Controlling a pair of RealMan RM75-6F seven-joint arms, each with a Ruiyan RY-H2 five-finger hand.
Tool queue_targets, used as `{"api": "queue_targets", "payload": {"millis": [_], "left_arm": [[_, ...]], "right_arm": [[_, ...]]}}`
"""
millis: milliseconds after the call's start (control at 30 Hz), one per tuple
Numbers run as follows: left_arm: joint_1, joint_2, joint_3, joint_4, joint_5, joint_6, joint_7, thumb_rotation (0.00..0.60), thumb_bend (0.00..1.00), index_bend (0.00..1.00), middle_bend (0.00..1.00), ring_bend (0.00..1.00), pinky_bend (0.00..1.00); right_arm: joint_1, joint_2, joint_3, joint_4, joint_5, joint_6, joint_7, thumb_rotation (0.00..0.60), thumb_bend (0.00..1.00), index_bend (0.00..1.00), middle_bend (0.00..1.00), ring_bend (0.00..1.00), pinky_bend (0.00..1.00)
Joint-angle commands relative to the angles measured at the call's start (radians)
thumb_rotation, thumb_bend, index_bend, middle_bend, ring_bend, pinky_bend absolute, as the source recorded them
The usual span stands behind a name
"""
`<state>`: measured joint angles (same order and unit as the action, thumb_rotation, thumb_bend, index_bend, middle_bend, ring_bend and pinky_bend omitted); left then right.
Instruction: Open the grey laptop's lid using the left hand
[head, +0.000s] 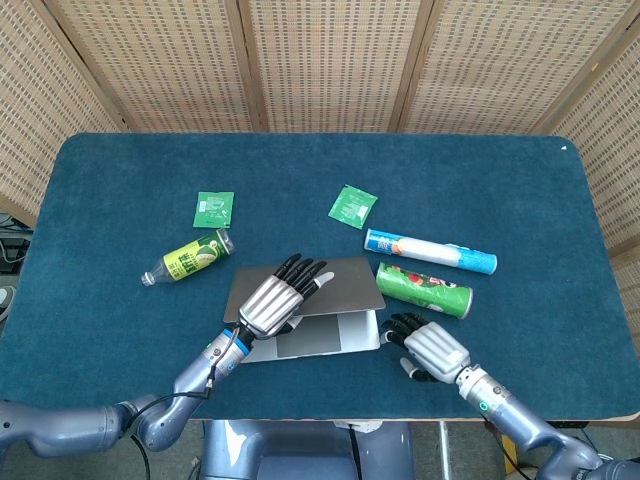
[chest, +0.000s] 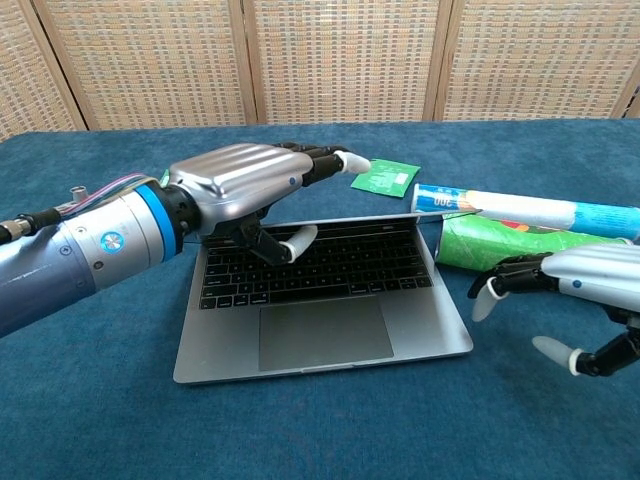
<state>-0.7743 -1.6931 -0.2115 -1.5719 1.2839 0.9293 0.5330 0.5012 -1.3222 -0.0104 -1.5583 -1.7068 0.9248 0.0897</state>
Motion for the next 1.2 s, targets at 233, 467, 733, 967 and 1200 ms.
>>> {"api": "queue_targets", "payload": {"millis": [233, 467, 733, 967, 1200], "left_arm": [[-0.017, 0.011, -0.001, 0.001, -0.032, -0.001, -0.038, 0.600, 0.58, 0.00, 0.00, 0.00, 0.00], [-0.026, 0.017, 0.002, 0.007, -0.041, 0.009, -0.056, 0.600, 0.58, 0.00, 0.00, 0.00, 0.00], [-0.038, 0.034, -0.024, 0.019, -0.056, 0.024, -0.107, 0.600, 0.58, 0.00, 0.00, 0.00, 0.00], [-0.071, 0.059, -0.072, 0.064, -0.113, 0.012, -0.105, 0.600, 0.58, 0.00, 0.00, 0.00, 0.00], [-0.098, 0.067, -0.111, 0.126, -0.165, 0.015, -0.104, 0.600, 0.58, 0.00, 0.00, 0.00, 0.00]], "right_arm": [[0.030, -0.076, 0.004, 0.014, 0.066, -0.048, -0.098, 0.600, 0.75, 0.30, 0.26, 0.20, 0.26], [0.037, -0.111, 0.003, 0.028, 0.117, -0.060, -0.152, 0.600, 0.73, 0.33, 0.31, 0.24, 0.27], [0.043, -0.114, -0.014, 0.036, 0.124, -0.047, -0.156, 0.600, 0.73, 0.34, 0.33, 0.24, 0.28], [0.048, -0.117, -0.019, 0.030, 0.144, -0.046, -0.208, 0.600, 0.72, 0.34, 0.33, 0.25, 0.28], [0.050, -0.111, -0.020, 0.011, 0.173, -0.052, -0.235, 0.600, 0.67, 0.34, 0.33, 0.25, 0.28]]}}
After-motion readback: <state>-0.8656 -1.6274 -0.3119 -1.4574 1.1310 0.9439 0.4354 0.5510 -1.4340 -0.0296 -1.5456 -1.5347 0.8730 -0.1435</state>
